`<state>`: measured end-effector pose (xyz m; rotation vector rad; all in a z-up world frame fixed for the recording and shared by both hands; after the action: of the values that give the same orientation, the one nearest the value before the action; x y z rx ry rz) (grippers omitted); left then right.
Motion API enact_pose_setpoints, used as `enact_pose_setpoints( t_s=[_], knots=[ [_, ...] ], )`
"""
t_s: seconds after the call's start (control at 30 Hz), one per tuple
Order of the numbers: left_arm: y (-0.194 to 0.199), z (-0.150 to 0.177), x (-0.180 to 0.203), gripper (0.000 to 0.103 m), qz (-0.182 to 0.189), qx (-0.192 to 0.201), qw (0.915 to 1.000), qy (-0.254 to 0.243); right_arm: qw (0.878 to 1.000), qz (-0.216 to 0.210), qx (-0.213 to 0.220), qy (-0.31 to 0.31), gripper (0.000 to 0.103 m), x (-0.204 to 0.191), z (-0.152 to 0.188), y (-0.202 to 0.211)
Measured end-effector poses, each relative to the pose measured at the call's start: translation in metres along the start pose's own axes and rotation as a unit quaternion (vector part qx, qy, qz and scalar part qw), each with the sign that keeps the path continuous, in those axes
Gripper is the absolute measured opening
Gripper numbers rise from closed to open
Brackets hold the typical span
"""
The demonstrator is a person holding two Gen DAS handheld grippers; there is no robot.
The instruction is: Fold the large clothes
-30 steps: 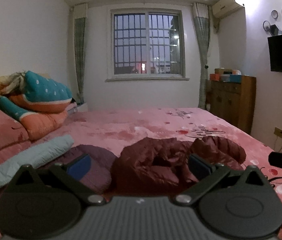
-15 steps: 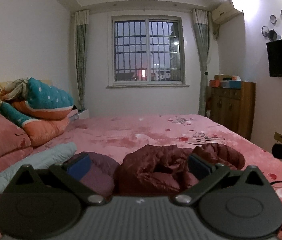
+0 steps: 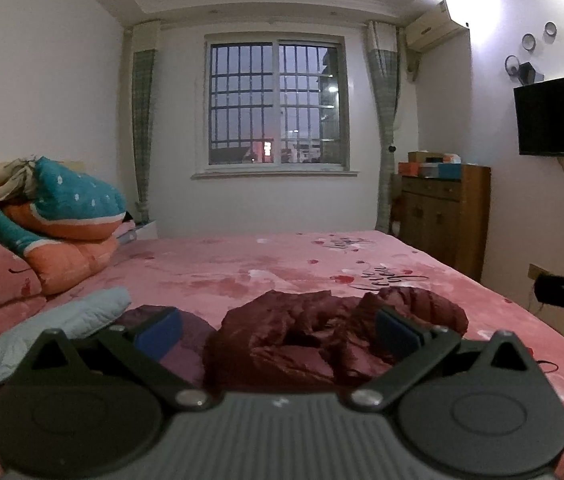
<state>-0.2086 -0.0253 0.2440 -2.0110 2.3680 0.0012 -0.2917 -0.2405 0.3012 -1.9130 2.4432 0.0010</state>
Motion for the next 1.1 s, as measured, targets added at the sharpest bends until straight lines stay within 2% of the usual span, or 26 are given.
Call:
enact_pose_setpoints(
  t_s=[0.47, 0.83, 1.0, 1.1],
  knots=[
    [-0.002, 0.006, 0.002, 0.102, 0.005, -0.010, 0.9999, 0.007, 1.000, -0.006, 0.010, -0.002, 0.103, 0.003, 0.014, -0.005],
    [-0.017, 0.029, 0.004, 0.102, 0.012, -0.033, 0.9994, 0.008, 1.000, -0.013, -0.003, -0.007, 0.103, 0.004, 0.040, -0.023],
    [-0.028, 0.053, 0.001, 0.102, 0.031, -0.046, 0.9983, 0.022, 1.000, -0.014, -0.016, -0.014, 0.103, 0.008, 0.074, -0.041],
    [-0.035, 0.071, 0.002, 0.102, 0.042, -0.053, 0.9975, 0.020, 1.000, 0.000, -0.025, -0.017, 0.103, 0.012, 0.101, -0.052]
  ],
)
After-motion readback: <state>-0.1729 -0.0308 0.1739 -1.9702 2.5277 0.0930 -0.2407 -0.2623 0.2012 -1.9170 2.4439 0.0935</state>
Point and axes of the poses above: each gripper's, at about its wrist camera, not at the fingertips, and y roughly against the way its jaws point, x to its right, z to its underside, the point moved 6 cm from there along -y, roughly the way its jaws point, and after that the axes turned 14 degrees about x, right-handed, at the moved point
